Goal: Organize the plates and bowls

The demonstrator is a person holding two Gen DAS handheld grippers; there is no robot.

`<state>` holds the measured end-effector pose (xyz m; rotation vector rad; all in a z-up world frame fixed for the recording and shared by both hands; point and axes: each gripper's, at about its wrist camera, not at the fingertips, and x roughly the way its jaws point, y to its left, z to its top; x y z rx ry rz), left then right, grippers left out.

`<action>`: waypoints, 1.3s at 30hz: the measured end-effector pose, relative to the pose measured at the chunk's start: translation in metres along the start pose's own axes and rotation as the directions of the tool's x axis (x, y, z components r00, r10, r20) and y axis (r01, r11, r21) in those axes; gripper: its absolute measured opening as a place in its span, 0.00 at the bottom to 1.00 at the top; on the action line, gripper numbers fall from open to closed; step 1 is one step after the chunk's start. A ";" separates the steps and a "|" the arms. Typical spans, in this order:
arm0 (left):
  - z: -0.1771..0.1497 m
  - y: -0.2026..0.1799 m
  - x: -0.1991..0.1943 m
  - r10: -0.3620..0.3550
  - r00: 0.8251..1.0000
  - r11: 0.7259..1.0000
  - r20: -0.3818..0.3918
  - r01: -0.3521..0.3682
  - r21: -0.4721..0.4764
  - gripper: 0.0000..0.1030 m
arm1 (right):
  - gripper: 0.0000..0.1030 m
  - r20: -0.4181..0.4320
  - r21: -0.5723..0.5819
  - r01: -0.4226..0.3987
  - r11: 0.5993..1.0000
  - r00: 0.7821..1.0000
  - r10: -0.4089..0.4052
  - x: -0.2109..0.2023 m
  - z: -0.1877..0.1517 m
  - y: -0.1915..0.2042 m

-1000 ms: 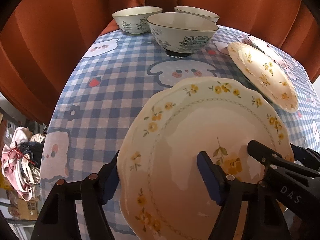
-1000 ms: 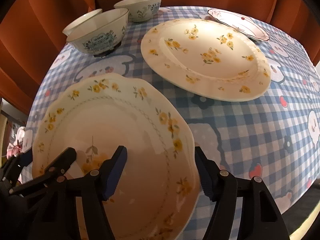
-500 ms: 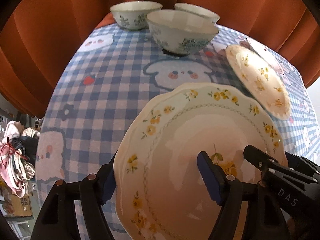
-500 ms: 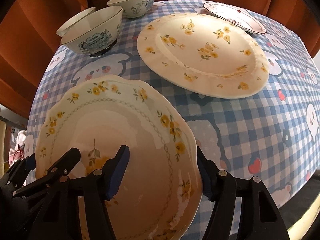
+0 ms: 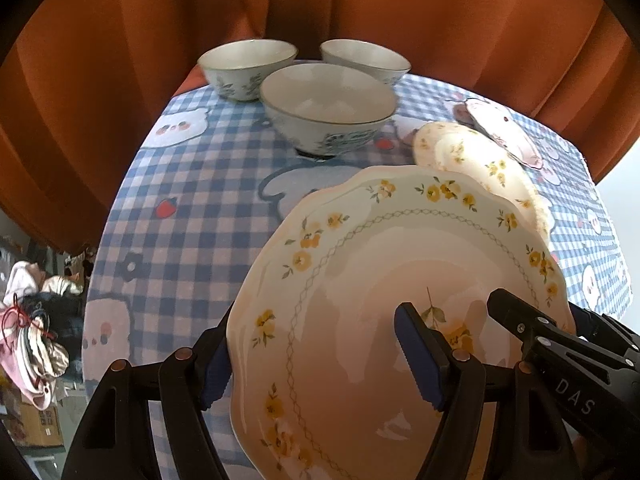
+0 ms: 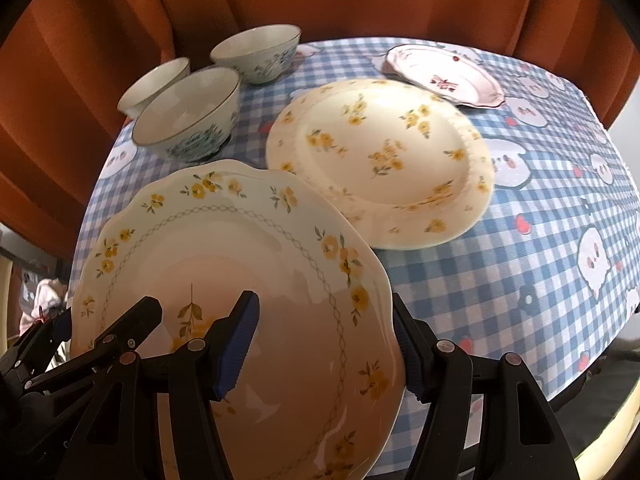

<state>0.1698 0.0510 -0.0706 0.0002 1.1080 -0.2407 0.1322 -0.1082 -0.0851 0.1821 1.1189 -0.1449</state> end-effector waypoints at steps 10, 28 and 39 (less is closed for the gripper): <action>-0.004 -0.041 0.001 0.016 0.999 1.000 0.046 -0.016 -0.005 0.73 | 0.66 0.029 0.002 -0.011 1.000 1.000 0.011 0.000 -0.002 -0.040; 0.002 -0.177 0.019 0.032 0.999 0.999 0.037 -0.032 -0.016 0.73 | 0.66 0.019 -0.024 -0.035 0.999 0.999 0.036 -0.004 0.023 -0.171; -0.002 -0.252 0.042 0.013 1.000 1.000 0.017 -0.013 0.019 0.73 | 0.66 0.005 0.011 0.001 1.000 1.000 -0.001 -0.002 0.023 -0.258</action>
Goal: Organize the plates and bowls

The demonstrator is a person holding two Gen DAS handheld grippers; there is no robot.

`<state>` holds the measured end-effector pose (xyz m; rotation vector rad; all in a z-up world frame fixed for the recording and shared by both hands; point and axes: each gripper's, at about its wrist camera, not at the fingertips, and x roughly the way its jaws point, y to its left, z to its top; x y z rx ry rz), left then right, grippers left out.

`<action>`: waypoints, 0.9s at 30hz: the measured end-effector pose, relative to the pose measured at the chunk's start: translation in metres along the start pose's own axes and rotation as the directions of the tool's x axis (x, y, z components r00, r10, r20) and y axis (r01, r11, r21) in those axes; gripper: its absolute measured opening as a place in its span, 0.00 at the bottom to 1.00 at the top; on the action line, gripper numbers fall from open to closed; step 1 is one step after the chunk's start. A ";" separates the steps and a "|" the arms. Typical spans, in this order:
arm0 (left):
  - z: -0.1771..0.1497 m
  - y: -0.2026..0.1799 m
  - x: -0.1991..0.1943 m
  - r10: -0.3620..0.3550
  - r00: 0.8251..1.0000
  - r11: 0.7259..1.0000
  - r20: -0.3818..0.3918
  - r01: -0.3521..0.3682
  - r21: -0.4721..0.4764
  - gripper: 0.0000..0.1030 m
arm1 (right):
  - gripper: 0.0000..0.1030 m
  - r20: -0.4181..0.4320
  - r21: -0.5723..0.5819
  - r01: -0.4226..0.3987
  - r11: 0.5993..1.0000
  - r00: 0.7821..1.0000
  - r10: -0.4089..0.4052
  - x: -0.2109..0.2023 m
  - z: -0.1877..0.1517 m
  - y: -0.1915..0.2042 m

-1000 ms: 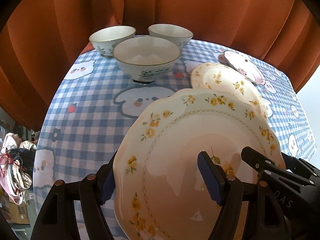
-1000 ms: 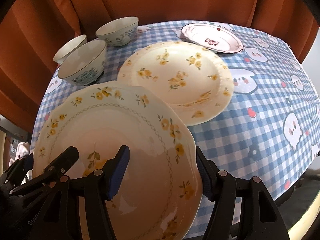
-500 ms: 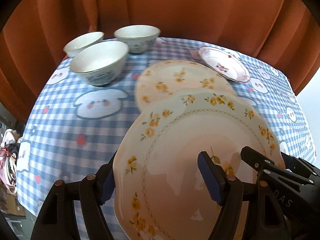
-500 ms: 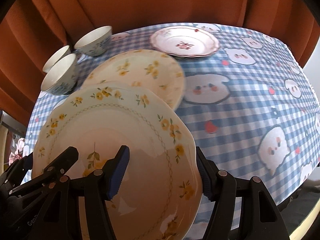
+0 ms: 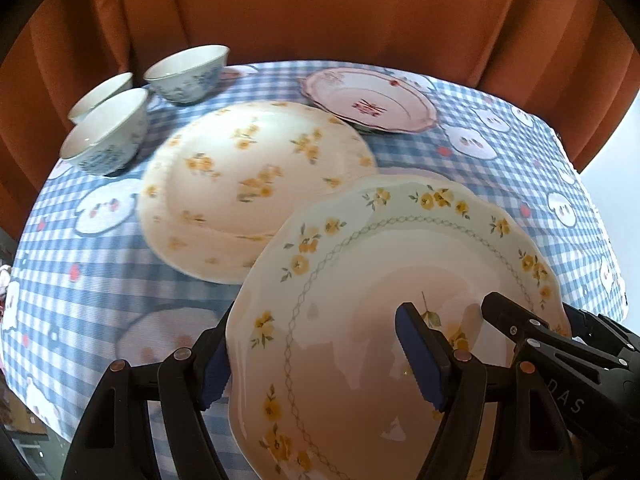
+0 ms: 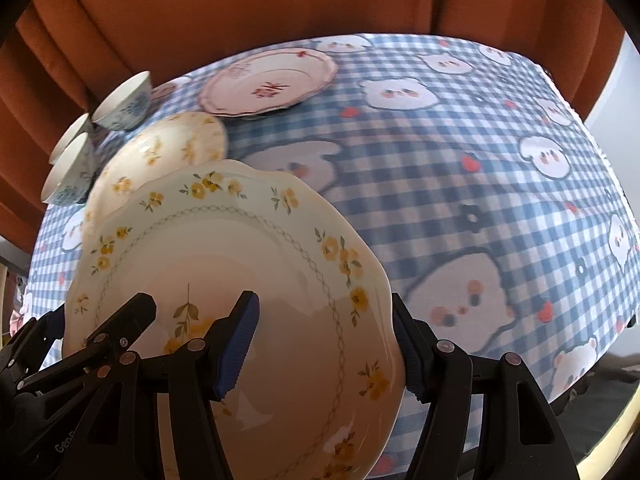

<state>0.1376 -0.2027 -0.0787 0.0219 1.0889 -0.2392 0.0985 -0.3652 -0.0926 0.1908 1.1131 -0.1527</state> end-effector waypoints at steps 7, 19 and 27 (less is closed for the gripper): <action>-0.002 -0.033 0.018 0.002 1.000 1.000 -0.027 -0.003 -0.003 0.73 | 0.66 -0.022 0.007 0.008 1.000 1.000 -0.008 0.011 0.002 -0.040; -0.002 -0.048 0.047 0.062 0.991 0.997 -0.117 -0.068 -0.045 0.73 | 0.65 -0.077 -0.030 -0.033 0.999 0.997 0.031 0.037 0.010 -0.068; 0.000 -0.048 0.052 0.066 0.990 0.996 -0.124 -0.072 -0.048 0.74 | 0.65 -0.095 -0.064 -0.032 0.997 0.995 0.026 0.045 0.016 -0.066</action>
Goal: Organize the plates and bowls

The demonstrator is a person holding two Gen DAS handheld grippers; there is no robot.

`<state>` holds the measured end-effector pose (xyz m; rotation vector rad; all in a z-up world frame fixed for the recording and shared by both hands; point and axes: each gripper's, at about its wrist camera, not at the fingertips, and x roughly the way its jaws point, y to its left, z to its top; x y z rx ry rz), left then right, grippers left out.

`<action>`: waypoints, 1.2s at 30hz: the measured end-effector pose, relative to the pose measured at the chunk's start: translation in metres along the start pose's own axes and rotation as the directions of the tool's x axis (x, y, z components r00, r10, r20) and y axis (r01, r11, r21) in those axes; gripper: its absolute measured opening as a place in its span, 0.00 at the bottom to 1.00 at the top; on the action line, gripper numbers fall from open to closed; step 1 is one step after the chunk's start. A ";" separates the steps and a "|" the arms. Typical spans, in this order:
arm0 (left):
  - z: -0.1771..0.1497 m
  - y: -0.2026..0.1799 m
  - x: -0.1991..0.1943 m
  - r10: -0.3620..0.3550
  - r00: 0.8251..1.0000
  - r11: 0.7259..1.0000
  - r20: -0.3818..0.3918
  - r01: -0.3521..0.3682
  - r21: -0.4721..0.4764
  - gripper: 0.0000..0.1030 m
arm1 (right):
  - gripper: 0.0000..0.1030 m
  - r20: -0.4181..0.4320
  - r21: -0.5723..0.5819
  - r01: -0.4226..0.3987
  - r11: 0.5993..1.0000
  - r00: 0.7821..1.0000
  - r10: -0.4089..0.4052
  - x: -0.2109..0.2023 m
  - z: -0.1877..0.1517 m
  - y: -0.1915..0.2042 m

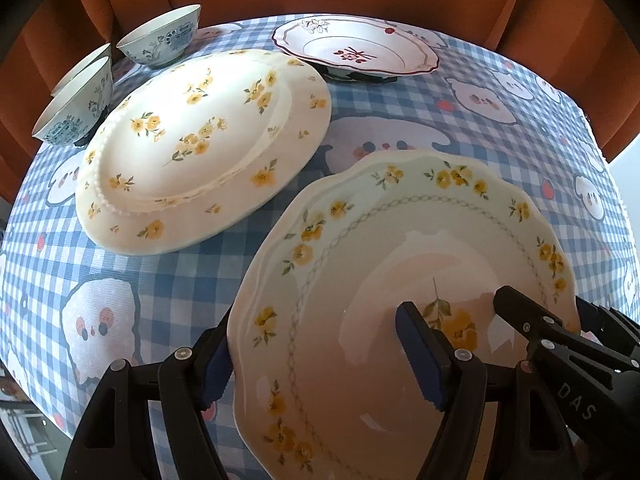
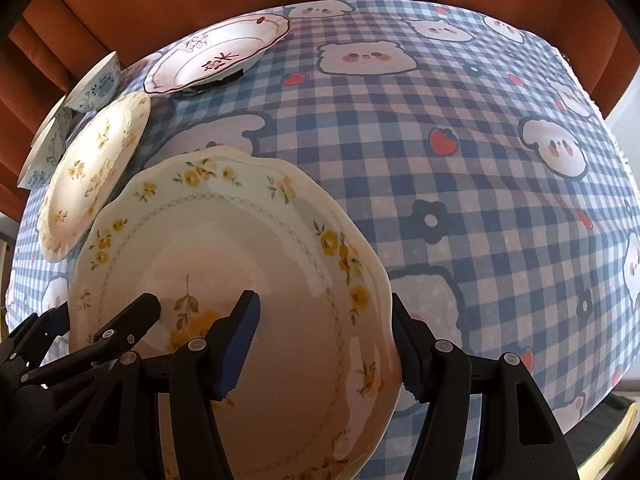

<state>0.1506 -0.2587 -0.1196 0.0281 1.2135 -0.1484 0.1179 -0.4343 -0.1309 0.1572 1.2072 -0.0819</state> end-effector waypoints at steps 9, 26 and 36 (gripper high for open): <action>0.004 0.002 -0.020 -0.042 0.999 0.998 0.003 0.042 0.055 0.81 | 0.66 0.008 -0.012 0.056 0.998 0.998 -0.056 -0.020 0.002 0.004; 0.020 0.099 -0.054 -0.031 0.999 0.992 0.045 0.026 0.120 0.94 | 0.75 0.082 0.055 0.089 0.995 0.992 -0.093 -0.053 0.003 0.090; 0.038 0.153 -0.059 -0.045 0.995 0.992 0.093 0.034 0.118 0.95 | 0.88 0.152 0.046 0.047 0.998 0.987 -0.054 -0.060 0.018 0.169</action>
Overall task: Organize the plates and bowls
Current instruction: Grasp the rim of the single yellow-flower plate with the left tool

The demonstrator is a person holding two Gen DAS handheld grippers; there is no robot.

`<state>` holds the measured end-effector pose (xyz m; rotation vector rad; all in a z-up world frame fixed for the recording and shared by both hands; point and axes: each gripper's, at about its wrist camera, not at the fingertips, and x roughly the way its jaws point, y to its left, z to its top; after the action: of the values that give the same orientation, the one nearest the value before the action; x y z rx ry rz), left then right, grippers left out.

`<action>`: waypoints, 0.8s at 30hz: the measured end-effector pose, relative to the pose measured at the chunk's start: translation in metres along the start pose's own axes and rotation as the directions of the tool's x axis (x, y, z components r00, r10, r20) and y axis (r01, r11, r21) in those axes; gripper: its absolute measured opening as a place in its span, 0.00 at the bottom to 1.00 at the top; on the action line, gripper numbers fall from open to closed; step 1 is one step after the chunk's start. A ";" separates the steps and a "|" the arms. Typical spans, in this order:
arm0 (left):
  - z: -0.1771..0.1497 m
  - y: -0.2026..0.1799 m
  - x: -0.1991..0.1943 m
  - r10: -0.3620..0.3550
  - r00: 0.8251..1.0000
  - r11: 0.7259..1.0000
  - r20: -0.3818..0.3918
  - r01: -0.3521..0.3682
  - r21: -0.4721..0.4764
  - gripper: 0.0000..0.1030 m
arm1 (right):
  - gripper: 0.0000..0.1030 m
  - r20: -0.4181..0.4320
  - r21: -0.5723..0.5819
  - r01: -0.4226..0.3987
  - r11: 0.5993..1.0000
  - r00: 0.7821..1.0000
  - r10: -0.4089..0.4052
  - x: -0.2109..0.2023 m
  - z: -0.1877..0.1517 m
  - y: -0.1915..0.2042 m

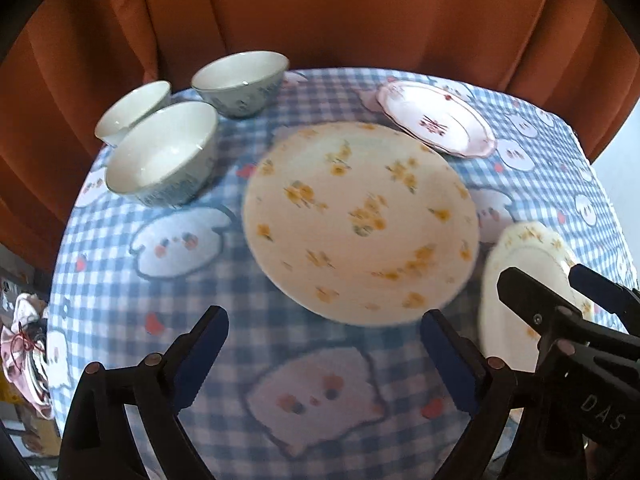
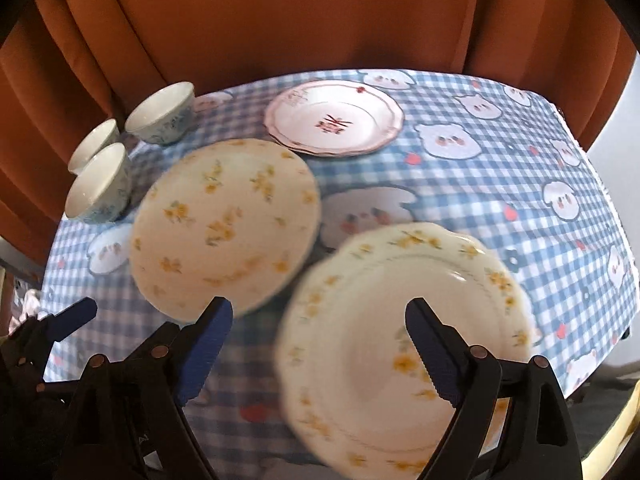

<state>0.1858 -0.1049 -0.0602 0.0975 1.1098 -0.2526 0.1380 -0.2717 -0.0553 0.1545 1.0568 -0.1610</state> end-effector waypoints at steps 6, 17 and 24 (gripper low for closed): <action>0.023 0.018 0.005 0.007 0.999 1.000 0.034 -0.007 -0.003 0.95 | 0.88 0.040 0.016 0.015 1.000 0.999 -0.016 0.006 0.017 0.025; 0.066 0.023 0.057 0.065 0.998 0.993 0.020 -0.063 -0.097 0.92 | 0.82 0.054 0.001 0.010 1.000 0.998 -0.010 0.056 0.070 0.027; 0.068 0.021 0.086 0.095 0.995 0.990 -0.014 -0.096 -0.100 0.89 | 0.75 -0.029 -0.007 -0.006 1.000 1.000 0.006 0.105 0.084 0.021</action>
<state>0.2867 -0.1115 -0.1074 0.0614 1.1218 -0.1104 0.2642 -0.2745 -0.1051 0.1543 1.0852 -0.1500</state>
